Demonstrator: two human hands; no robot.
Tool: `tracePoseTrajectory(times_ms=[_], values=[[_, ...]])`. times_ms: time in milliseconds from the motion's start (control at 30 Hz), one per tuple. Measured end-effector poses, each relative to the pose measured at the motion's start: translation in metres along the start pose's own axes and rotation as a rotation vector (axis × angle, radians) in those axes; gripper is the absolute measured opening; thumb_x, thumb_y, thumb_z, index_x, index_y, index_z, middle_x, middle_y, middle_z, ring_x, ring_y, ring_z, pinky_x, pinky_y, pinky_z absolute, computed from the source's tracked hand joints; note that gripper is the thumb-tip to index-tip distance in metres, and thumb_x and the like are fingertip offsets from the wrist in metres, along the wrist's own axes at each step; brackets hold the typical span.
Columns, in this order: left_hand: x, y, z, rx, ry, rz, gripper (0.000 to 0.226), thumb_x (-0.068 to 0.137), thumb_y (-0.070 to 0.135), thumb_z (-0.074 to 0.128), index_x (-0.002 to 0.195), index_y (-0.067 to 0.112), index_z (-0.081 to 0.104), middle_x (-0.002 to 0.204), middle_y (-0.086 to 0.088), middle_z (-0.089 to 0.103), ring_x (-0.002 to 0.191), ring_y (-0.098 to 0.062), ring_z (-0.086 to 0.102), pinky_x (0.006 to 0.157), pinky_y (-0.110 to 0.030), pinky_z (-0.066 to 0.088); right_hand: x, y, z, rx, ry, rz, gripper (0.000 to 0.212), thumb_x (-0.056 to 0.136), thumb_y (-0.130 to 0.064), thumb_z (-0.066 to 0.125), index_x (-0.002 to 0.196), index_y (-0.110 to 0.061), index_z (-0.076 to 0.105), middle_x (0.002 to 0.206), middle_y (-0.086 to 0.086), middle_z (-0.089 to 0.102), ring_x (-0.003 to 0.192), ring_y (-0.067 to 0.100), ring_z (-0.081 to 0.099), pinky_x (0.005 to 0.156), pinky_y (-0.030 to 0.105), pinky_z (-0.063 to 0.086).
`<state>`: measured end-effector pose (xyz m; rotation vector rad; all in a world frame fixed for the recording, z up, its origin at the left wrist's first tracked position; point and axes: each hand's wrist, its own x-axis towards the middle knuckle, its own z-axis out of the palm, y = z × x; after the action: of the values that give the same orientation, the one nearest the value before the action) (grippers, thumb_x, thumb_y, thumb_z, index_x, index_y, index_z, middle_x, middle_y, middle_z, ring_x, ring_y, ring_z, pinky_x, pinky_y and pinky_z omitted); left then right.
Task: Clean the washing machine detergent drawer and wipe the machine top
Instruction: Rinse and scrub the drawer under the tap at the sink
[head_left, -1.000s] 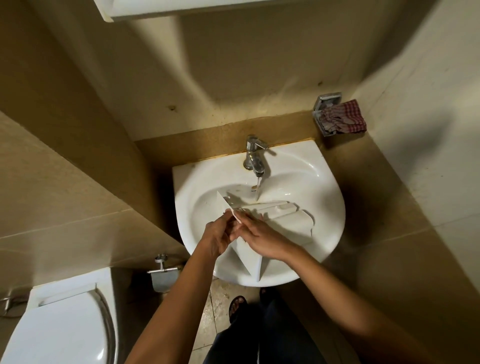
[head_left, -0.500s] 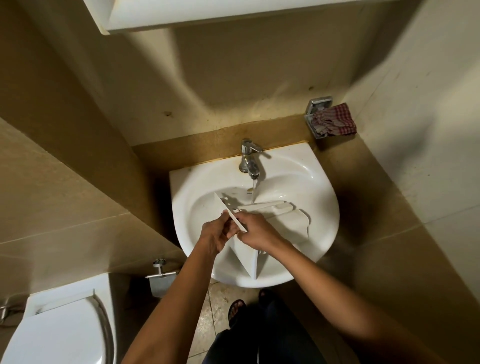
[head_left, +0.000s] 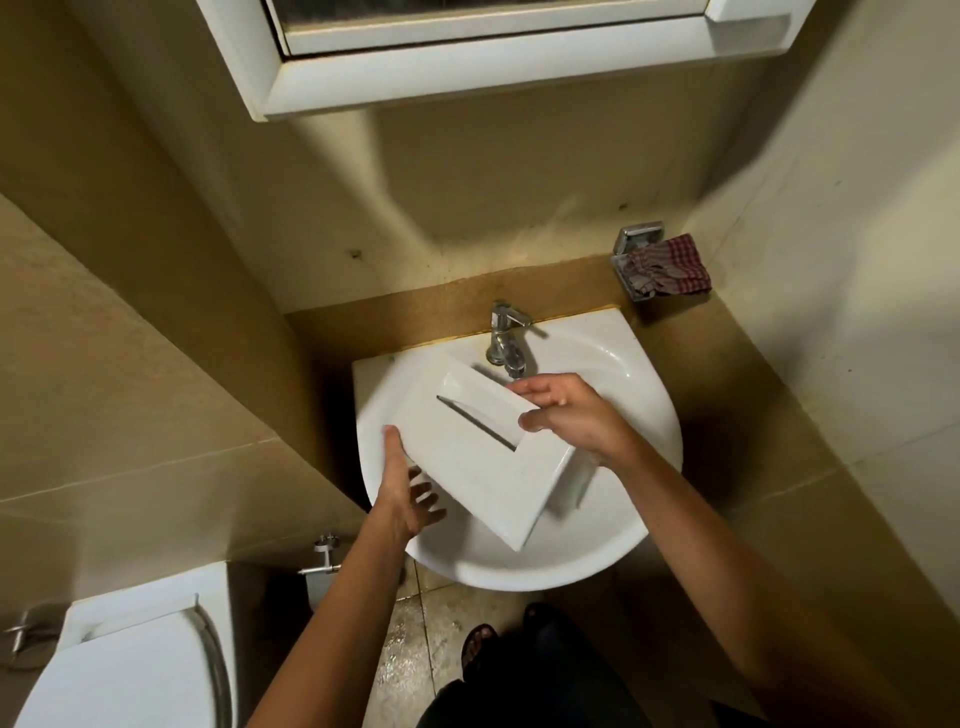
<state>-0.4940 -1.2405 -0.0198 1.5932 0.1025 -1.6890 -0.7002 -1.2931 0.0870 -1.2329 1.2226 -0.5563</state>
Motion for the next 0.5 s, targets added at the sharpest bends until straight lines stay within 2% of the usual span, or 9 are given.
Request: tracePoseTrajectory(times_ms=[67, 133, 233, 300, 400, 467, 500], values=[[-0.002, 0.000, 0.000, -0.119, -0.046, -0.009, 0.103, 0.071, 0.090, 0.037, 0.131, 0.008, 0.045, 0.126, -0.018, 0.052, 0.121, -0.040, 0.048, 0.101, -0.063, 0.039, 0.001, -0.007, -0.007, 0.085, -0.002, -0.018, 0.043, 0.079, 0.018, 0.055, 0.108, -0.012, 0.065, 0.091, -0.001, 0.072, 0.079, 0.011, 0.068, 0.069, 0.019, 0.052], [-0.008, 0.002, 0.003, -0.172, -0.128, -0.007, 0.104, 0.073, 0.090, 0.033, 0.137, 0.009, 0.042, 0.136, -0.019, 0.048, 0.125, -0.044, 0.045, 0.101, -0.068, 0.035, 0.005, -0.007, -0.013, 0.162, -0.004, -0.029, 0.042, 0.080, 0.019, 0.053, 0.108, -0.010, 0.065, 0.090, 0.001, 0.072, 0.077, 0.011, 0.068, 0.066, 0.019, 0.052], [-0.017, 0.007, 0.011, -0.136, -0.217, 0.018, 0.100, 0.074, 0.088, 0.034, 0.138, 0.012, 0.044, 0.136, -0.019, 0.050, 0.121, -0.044, 0.048, 0.097, -0.069, 0.038, 0.012, 0.002, -0.019, 0.306, -0.004, -0.015, 0.044, 0.081, 0.019, 0.051, 0.114, -0.006, 0.062, 0.092, 0.003, 0.073, 0.078, 0.014, 0.069, 0.067, 0.023, 0.054], [-0.020, 0.009, 0.015, -0.073, -0.236, 0.046, 0.097, 0.074, 0.087, 0.038, 0.139, 0.015, 0.045, 0.135, -0.017, 0.051, 0.120, -0.041, 0.049, 0.101, -0.067, 0.037, 0.014, 0.011, -0.020, 0.445, -0.009, 0.011, 0.042, 0.081, 0.020, 0.048, 0.111, -0.006, 0.062, 0.089, 0.001, 0.074, 0.076, 0.015, 0.070, 0.068, 0.025, 0.056], [-0.021, 0.012, 0.017, 0.061, -0.164, 0.121, 0.085, 0.080, 0.080, 0.038, 0.136, 0.016, 0.048, 0.142, -0.012, 0.047, 0.129, -0.034, 0.044, 0.108, -0.058, 0.034, 0.019, 0.022, -0.022, 0.632, -0.011, 0.038, 0.039, 0.083, 0.018, 0.044, 0.104, -0.009, 0.063, 0.084, 0.001, 0.074, 0.076, 0.017, 0.070, 0.068, 0.024, 0.057], [-0.020, 0.012, 0.017, 0.184, -0.059, 0.216, 0.079, 0.085, 0.076, 0.037, 0.139, 0.020, 0.045, 0.145, -0.007, 0.044, 0.132, -0.029, 0.041, 0.108, -0.051, 0.034, 0.021, 0.026, -0.022, 0.728, -0.019, 0.031, 0.035, 0.076, 0.012, 0.058, 0.099, -0.011, 0.071, 0.084, 0.002, 0.074, 0.079, 0.020, 0.069, 0.066, 0.023, 0.057], [-0.019, 0.011, 0.016, 0.253, -0.012, 0.280, 0.075, 0.085, 0.075, 0.039, 0.138, 0.022, 0.045, 0.143, -0.006, 0.046, 0.128, -0.027, 0.044, 0.105, -0.046, 0.037, 0.022, 0.026, -0.022, 0.763, -0.043, 0.017, 0.036, 0.065, 0.006, 0.072, 0.095, -0.013, 0.076, 0.085, 0.003, 0.074, 0.079, 0.020, 0.070, 0.066, 0.024, 0.057]])
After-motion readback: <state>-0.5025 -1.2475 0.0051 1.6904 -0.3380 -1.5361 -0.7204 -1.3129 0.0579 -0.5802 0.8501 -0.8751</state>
